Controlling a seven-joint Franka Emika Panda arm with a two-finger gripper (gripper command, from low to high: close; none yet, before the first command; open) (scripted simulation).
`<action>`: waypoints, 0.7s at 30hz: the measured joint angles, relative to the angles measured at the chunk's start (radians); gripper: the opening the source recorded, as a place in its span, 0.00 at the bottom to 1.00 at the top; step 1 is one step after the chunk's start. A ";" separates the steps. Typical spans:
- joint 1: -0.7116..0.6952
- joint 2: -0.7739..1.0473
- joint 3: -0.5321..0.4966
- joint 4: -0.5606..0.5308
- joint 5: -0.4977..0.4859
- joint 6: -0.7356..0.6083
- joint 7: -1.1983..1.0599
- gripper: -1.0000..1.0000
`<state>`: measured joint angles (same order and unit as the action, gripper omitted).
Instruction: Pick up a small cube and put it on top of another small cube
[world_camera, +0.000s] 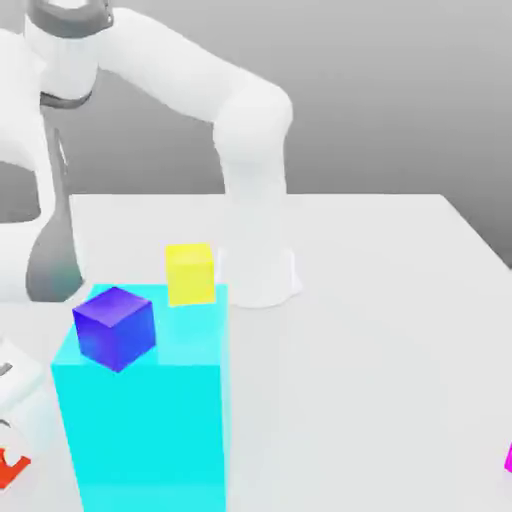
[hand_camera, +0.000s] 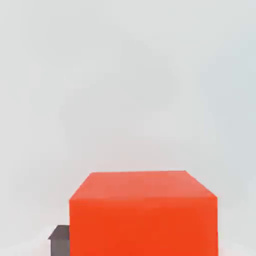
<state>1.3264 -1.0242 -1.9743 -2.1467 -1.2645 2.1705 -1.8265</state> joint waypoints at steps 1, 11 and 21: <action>-0.026 0.021 0.040 -0.012 0.030 -0.020 -0.012 0.00; -0.357 0.136 0.423 -0.040 0.256 -0.162 0.052 0.00; -0.525 0.177 0.763 -0.026 0.419 -0.320 0.267 0.00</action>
<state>0.8010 -0.8473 -1.2110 -2.1726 -0.8459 1.8506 -1.5590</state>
